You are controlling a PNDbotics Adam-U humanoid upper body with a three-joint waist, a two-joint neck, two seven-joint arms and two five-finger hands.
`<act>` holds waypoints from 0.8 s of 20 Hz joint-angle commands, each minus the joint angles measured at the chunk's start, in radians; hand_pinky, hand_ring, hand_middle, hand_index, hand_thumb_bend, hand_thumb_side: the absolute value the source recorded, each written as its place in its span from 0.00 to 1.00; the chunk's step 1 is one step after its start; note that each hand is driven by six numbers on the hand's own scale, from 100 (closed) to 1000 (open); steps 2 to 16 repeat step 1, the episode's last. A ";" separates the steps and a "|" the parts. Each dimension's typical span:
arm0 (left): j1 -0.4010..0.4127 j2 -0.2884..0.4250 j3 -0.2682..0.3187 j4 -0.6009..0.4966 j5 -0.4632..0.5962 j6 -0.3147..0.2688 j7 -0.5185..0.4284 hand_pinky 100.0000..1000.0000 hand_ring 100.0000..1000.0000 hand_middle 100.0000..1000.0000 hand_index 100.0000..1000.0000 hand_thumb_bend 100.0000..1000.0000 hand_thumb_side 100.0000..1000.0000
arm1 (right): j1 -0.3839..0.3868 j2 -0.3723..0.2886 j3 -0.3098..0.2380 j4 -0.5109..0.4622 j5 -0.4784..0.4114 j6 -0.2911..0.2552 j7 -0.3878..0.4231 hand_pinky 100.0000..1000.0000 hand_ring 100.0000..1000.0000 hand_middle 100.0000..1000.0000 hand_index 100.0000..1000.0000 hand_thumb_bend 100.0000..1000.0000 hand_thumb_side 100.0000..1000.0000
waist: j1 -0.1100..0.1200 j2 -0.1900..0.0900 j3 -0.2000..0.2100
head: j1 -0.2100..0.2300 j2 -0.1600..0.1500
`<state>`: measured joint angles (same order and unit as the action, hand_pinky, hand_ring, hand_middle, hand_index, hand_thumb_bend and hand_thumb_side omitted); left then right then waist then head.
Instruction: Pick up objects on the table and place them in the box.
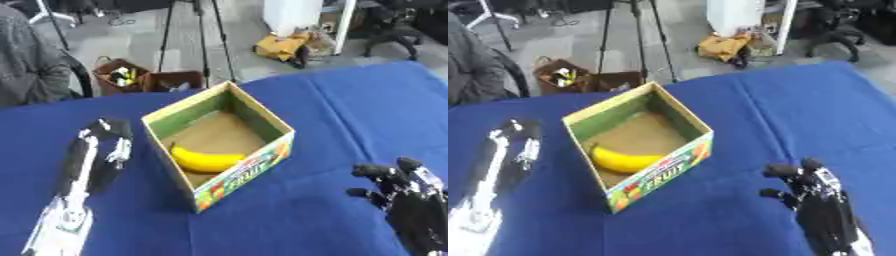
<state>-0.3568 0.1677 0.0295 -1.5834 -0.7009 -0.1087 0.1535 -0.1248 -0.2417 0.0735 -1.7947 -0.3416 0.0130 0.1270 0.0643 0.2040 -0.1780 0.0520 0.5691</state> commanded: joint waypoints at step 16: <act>0.010 0.003 -0.014 -0.070 0.048 0.032 -0.004 0.66 0.63 0.63 0.72 0.06 1.00 | -0.009 -0.007 -0.007 -0.016 -0.003 -0.001 -0.001 0.67 0.97 0.62 0.68 0.00 1.00 | -0.006 -0.015 0.001 | 0.016 0.009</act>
